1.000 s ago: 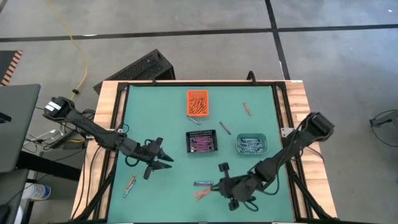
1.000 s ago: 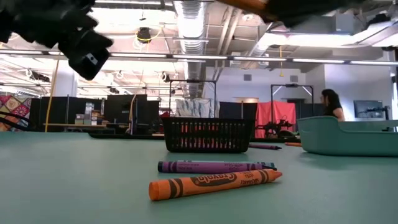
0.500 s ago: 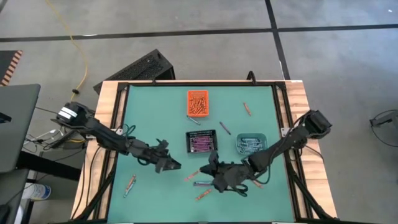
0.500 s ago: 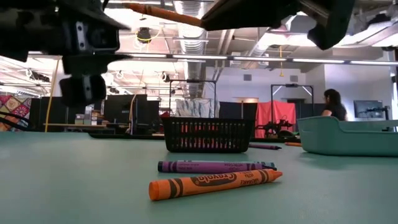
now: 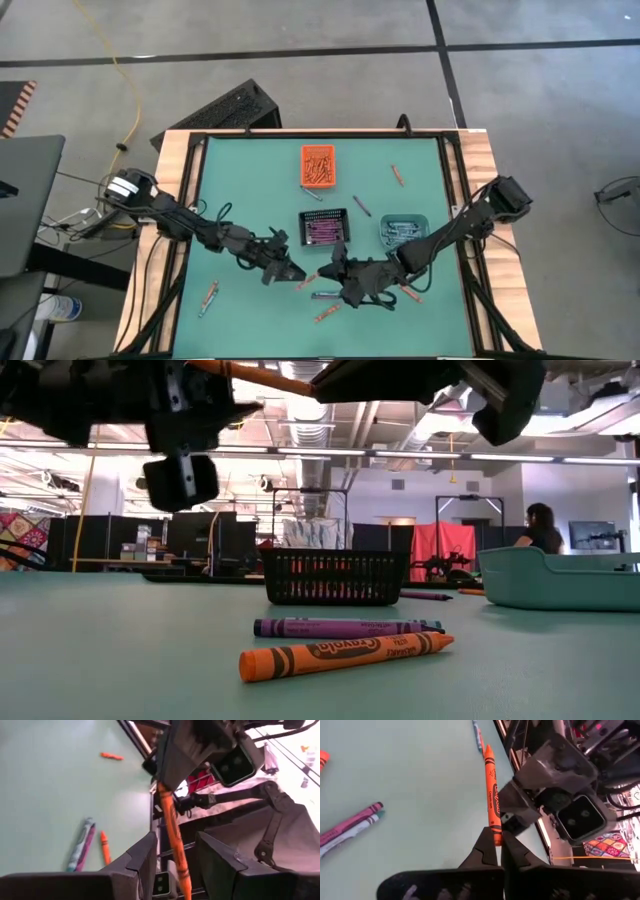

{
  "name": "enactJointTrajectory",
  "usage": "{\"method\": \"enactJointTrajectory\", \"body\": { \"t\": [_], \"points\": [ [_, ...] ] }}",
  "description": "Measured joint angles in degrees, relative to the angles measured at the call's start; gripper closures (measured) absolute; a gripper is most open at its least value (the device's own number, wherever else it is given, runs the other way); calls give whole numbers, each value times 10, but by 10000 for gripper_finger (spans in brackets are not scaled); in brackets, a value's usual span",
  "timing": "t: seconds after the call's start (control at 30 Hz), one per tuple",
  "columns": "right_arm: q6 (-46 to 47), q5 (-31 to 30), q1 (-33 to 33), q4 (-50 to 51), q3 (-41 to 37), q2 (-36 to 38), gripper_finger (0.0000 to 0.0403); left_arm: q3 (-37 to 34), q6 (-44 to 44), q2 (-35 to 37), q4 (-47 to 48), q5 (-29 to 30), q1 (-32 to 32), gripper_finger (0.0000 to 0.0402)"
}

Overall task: Sort crayons
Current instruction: Put the orange crayon into the orange bin

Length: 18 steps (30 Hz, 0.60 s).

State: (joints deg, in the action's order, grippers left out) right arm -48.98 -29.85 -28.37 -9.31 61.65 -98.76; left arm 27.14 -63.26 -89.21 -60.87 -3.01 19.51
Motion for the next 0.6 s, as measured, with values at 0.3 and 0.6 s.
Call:
{"method": "enactJointTrajectory", "body": {
  "t": [0.3,0.6],
  "points": [
    [-34,-12,0,0,0,0,401,32,-1,1,57,-15,-3,278],
    [-72,-22,11,-1,0,0,401,39,-6,0,82,-17,-3,288]
  ]
}}
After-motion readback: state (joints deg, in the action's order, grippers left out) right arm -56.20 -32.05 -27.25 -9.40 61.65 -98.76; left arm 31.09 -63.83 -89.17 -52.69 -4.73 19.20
